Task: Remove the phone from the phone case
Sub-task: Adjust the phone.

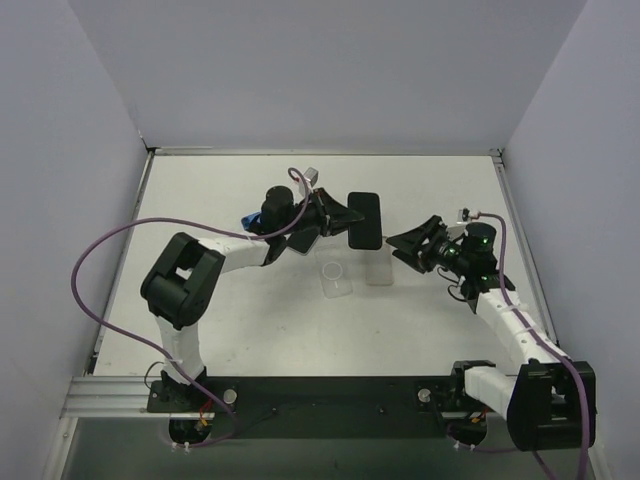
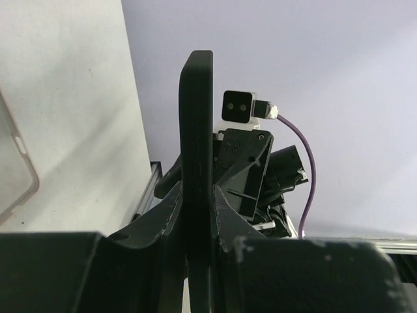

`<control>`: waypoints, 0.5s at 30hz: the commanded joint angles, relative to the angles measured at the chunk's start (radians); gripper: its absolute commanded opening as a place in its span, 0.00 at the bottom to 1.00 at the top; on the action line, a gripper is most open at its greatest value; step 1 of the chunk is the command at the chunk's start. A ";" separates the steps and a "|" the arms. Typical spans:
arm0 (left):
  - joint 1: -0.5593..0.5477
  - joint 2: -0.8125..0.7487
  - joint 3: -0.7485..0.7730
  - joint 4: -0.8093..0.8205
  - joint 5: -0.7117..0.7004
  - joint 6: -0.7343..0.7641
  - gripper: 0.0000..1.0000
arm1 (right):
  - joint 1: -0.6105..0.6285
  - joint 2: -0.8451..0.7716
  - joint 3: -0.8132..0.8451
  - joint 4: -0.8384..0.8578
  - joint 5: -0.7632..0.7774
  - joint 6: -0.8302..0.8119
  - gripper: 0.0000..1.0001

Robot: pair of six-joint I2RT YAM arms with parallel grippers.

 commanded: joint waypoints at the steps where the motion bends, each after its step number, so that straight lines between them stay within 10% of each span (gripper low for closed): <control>1: -0.008 -0.042 -0.009 0.215 -0.015 -0.082 0.00 | 0.092 -0.031 -0.004 0.253 -0.008 0.114 0.46; 15: -0.002 -0.044 -0.046 0.290 -0.049 -0.125 0.00 | 0.153 0.073 -0.082 0.587 0.011 0.306 0.31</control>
